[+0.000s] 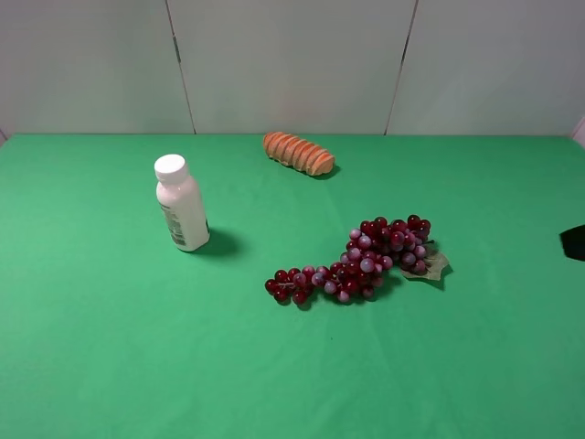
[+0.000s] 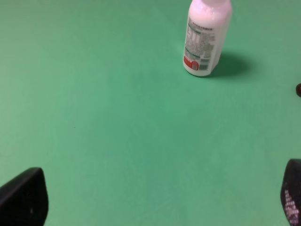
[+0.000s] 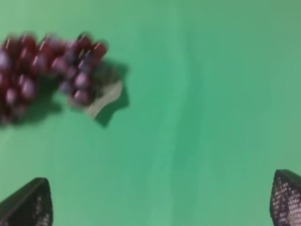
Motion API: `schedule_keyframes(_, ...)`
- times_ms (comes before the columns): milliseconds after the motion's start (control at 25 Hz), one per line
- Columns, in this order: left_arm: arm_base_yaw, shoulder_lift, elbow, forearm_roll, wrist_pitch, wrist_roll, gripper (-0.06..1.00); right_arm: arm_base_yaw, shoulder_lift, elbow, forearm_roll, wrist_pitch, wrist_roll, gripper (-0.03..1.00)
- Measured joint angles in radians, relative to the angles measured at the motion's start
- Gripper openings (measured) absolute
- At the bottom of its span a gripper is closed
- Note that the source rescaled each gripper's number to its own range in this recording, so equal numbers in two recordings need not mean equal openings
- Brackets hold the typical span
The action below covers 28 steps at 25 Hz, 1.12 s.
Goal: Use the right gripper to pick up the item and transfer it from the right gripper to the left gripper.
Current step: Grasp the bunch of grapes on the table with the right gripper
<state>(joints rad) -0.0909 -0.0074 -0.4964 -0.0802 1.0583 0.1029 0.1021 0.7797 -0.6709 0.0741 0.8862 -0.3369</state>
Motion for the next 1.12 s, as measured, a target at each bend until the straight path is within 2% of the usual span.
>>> schedule_keyframes(200, 0.0, 0.0, 0.0, 0.0, 0.0, 0.0, 1.0, 0.105, 0.323, -0.11, 0.009, -0.074, -0.262, 1.0)
schedule_keyframes(400, 0.0, 0.0, 0.0, 0.0, 0.0, 0.0, 1.0, 0.183, 0.577, -0.234, 0.071, -0.081, -0.507, 1.0)
schedule_keyframes(560, 0.0, 0.0, 0.0, 0.0, 0.0, 0.0, 1.0, 0.235, 0.731, -0.324, 0.126, -0.09, -0.656, 1.0)
schedule_keyframes(840, 0.0, 0.0, 0.0, 0.001, 0.0, 0.0, 1.0, 0.308, 0.872, -0.392, 0.141, -0.172, -0.79, 1.0)
schedule_keyframes(1120, 0.0, 0.0, 0.0, 0.001, 0.0, 0.0, 1.0, 0.308, 0.948, -0.392, 0.13, -0.207, -0.846, 1.0)
